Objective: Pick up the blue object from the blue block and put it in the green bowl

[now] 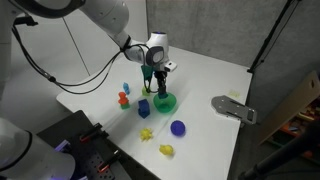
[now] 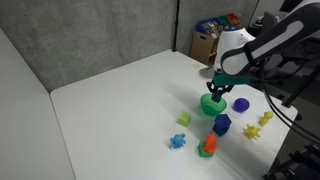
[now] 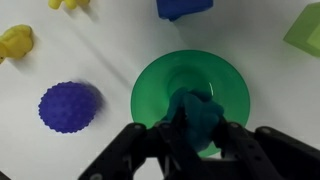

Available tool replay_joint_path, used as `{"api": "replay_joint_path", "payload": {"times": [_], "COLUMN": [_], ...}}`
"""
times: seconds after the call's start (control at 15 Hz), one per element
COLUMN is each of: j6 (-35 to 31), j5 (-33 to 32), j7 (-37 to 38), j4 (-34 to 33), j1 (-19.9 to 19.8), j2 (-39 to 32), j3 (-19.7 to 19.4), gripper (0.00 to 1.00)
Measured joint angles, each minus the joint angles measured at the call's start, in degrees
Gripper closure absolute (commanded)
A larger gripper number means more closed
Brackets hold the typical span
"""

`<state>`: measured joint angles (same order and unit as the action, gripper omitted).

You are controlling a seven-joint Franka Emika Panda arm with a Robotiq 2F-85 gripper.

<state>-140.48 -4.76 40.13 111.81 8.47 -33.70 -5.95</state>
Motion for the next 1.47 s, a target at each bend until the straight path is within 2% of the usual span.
{"api": "replay_joint_path", "payload": {"times": [0.4,0.87,1.13,1.47], "j6": [0.6,4.9,9.0,12.7], "j5": [1.0,1.9,1.9,1.3], "j7": [0.0,-1.4,-3.5,-6.0], "j4": [-1.7,-1.3,1.7,8.7], "j1": [0.0,0.5,1.5,2.4], "j2": [-2.6,1.8,9.2,20.0], "j3": [-0.1,1.0,2.8,4.6], "gripper": [0.01,0.0,0.0,0.0]}}
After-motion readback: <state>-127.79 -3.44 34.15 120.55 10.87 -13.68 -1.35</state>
